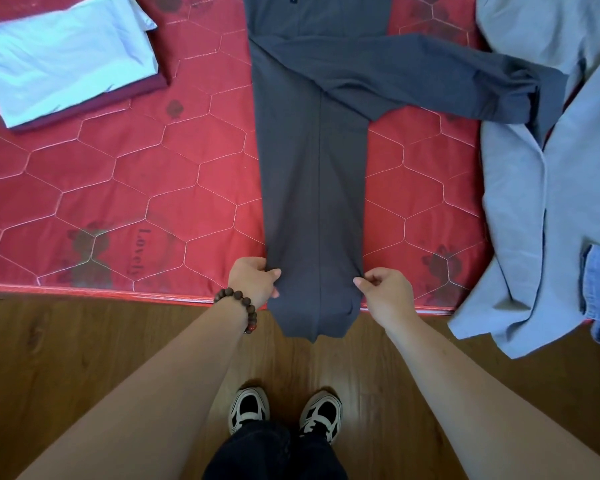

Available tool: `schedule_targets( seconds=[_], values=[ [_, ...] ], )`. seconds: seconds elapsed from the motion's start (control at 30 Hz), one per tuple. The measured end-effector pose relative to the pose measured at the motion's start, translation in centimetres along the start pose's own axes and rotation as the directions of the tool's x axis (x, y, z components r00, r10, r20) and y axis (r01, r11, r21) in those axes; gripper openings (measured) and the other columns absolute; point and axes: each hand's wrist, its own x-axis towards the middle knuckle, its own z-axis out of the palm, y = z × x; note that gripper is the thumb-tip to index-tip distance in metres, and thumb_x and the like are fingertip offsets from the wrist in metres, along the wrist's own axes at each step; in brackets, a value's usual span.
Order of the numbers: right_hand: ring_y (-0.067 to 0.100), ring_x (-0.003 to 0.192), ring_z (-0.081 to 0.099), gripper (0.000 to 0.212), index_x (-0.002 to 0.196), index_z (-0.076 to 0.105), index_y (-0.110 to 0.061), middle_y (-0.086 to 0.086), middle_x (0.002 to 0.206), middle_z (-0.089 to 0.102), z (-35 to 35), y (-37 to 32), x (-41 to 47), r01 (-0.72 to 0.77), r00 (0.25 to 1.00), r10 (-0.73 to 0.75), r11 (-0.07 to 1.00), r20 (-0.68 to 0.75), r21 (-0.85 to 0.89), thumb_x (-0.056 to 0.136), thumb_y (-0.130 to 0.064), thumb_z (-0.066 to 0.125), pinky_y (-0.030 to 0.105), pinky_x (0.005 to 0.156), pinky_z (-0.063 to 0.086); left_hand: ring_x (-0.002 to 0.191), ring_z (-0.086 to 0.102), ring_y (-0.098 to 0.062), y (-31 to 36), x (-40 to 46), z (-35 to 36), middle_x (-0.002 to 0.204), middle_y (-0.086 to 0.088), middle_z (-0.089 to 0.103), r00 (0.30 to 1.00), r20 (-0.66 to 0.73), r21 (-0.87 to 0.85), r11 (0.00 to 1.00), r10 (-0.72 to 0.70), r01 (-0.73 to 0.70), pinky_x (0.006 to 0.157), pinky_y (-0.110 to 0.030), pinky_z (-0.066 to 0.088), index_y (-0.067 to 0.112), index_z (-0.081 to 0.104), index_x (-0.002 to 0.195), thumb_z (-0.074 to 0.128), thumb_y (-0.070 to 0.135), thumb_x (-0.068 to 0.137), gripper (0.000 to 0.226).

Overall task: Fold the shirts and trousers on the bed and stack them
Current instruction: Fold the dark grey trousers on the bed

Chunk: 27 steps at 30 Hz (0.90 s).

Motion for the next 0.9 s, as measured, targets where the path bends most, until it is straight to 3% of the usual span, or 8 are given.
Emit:
schedule_targets(
  seconds=[0.07, 0.13, 0.23, 0.47, 0.6, 0.67, 0.73, 0.9],
  values=[
    [0.02, 0.071, 0.057, 0.018, 0.083, 0.067, -0.007, 0.005, 0.078, 0.066, 0.2, -0.1, -0.3, 0.033, 0.999, -0.033, 0.999, 0.001, -0.016, 0.09, -0.023, 0.064, 0.028, 0.064, 0.041, 0.039, 0.053, -0.009, 0.3, -0.1, 0.0, 0.049, -0.007, 0.059, 0.999, 0.039, -0.015, 1.0, -0.026, 0.027, 0.06, -0.029, 0.046, -0.005, 0.063, 0.093, 0.054, 0.014, 0.095, 0.021],
    [0.019, 0.068, 0.056, 0.022, 0.08, 0.065, -0.007, 0.003, 0.072, 0.063, 0.2, -0.1, -0.6, 0.038, 0.999, -0.037, 0.999, 0.021, -0.027, 0.087, -0.028, 0.068, 0.029, 0.062, 0.042, 0.029, 0.049, -0.007, 0.6, -0.3, -0.2, 0.049, -0.008, 0.058, 0.992, 0.094, -0.012, 0.996, -0.085, 0.086, 0.044, -0.023, 0.038, -0.001, 0.057, 0.086, 0.054, 0.016, 0.096, 0.02],
    [0.017, 0.058, 0.047, 0.031, 0.065, 0.054, -0.009, 0.0, 0.058, 0.05, 0.2, 0.0, -0.9, 0.005, 0.999, -0.003, 0.999, 0.043, -0.049, 0.083, -0.027, 0.073, 0.027, 0.053, 0.036, 0.043, 0.062, -0.009, 1.0, -0.7, -0.6, 0.042, -0.002, 0.056, 0.978, 0.15, -0.018, 0.989, -0.145, 0.15, 0.032, -0.018, 0.032, 0.006, 0.048, 0.074, 0.059, 0.014, 0.094, 0.024],
    [0.025, 0.07, 0.056, 0.025, 0.07, 0.065, -0.002, 0.01, 0.069, 0.06, -0.4, 0.3, -0.9, -0.1, 0.995, 0.095, 0.987, 0.042, 0.124, 0.089, -0.018, 0.067, 0.031, 0.067, 0.046, 0.05, 0.051, -0.014, -0.7, -0.6, -0.8, 0.061, -0.003, 0.055, 0.999, 0.035, 0.01, 1.0, -0.013, 0.013, 0.046, -0.023, 0.037, 0.01, 0.046, 0.059, 0.079, 0.026, 0.077, 0.041],
    [0.029, 0.093, 0.066, 0.022, 0.076, 0.068, -0.014, 0.012, 0.093, 0.07, -0.5, 0.7, -1.2, -0.179, 0.981, 0.154, 0.951, 0.115, 0.253, 0.095, -0.02, 0.059, 0.042, 0.086, 0.056, 0.03, 0.048, -0.006, -1.5, -1.9, -1.0, 0.057, -0.005, 0.054, 0.982, 0.164, -0.023, 0.995, -0.089, 0.095, 0.034, -0.017, 0.031, -0.001, 0.06, 0.084, 0.067, 0.03, 0.089, 0.031],
    [0.031, 0.096, 0.066, 0.022, 0.087, 0.069, -0.006, 0.018, 0.1, 0.069, -0.5, 0.9, -1.6, -0.21, 0.971, 0.177, 0.953, 0.159, 0.221, 0.093, -0.026, 0.062, 0.039, 0.084, 0.057, 0.029, 0.048, -0.005, -2.0, -2.7, -1.3, 0.057, -0.006, 0.055, 0.966, 0.225, 0.004, 0.991, -0.13, 0.132, 0.032, -0.017, 0.029, 0.0, 0.061, 0.094, 0.063, 0.025, 0.092, 0.026],
    [0.028, 0.094, 0.065, 0.022, 0.092, 0.068, -0.002, 0.017, 0.101, 0.068, -0.6, 1.1, -2.0, -0.229, 0.961, 0.193, 0.957, 0.198, 0.176, 0.092, -0.024, 0.064, 0.036, 0.081, 0.056, 0.028, 0.049, -0.005, -2.5, -3.1, -1.5, 0.06, -0.008, 0.056, 0.96, 0.239, -0.006, 0.989, -0.145, 0.151, 0.03, -0.016, 0.027, 0.005, 0.054, 0.088, 0.066, 0.022, 0.09, 0.021],
    [0.022, 0.084, 0.063, 0.01, 0.081, 0.065, -0.009, 0.007, 0.091, 0.069, -0.3, 1.3, -2.3, -0.269, 0.951, 0.223, 0.938, 0.213, 0.218, 0.085, -0.015, 0.073, 0.036, 0.079, 0.053, 0.03, 0.047, -0.006, -3.8, -2.7, -1.3, 0.051, -0.006, 0.058, 0.975, 0.174, -0.061, 0.986, -0.141, 0.154, 0.034, -0.018, 0.03, 0.004, 0.057, 0.085, 0.072, 0.019, 0.086, 0.021]
  ],
)
